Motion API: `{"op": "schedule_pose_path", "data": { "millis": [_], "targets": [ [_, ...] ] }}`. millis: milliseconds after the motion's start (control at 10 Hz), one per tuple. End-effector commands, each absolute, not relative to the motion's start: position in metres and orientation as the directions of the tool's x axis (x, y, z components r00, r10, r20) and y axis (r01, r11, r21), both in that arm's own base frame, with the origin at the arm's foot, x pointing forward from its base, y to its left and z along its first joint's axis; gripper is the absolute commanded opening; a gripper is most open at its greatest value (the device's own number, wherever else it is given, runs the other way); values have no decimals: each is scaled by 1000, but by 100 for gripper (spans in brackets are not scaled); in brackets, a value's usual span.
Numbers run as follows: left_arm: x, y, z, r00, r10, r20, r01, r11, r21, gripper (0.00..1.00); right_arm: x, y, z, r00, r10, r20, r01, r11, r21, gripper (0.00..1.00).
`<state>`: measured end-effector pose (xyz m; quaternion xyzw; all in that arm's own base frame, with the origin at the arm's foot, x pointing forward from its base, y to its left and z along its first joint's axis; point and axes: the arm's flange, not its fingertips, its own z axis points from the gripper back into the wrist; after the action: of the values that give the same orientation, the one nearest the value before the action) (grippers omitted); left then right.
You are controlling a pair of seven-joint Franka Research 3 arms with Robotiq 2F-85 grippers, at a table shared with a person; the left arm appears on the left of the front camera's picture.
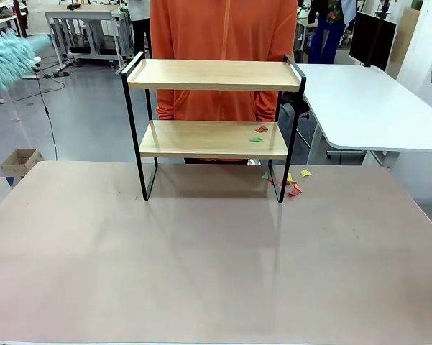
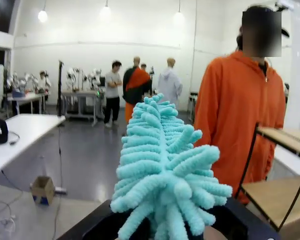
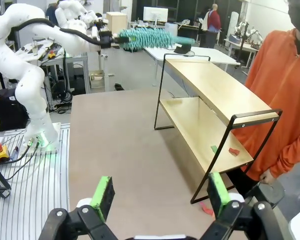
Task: Clean the shelf.
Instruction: Hand the Duster back to the human.
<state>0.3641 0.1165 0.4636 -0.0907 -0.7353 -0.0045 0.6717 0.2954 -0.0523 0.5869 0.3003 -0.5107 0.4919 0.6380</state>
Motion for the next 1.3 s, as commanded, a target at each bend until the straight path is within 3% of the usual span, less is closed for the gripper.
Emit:
{"op": "schedule_pose_path", "data": {
  "millis": [0,400,500,1200],
  "targets": [
    [287,31,338,-63,109,992,135,986,-99,18,298,-52,589,-31,302,953,-933,334,-136,100],
    [278,7,299,-42,169,985,146,976,-162,18,298,-52,589,-31,302,953,-933,334,-136,100],
    [393,109,388,50,165,985,169,971,-171,18,298,-52,589,-31,302,953,-933,334,-136,100],
    [393,109,388,50,165,985,169,971,-171,18,298,-52,589,-31,302,953,-933,334,-136,100]
  ]
}}
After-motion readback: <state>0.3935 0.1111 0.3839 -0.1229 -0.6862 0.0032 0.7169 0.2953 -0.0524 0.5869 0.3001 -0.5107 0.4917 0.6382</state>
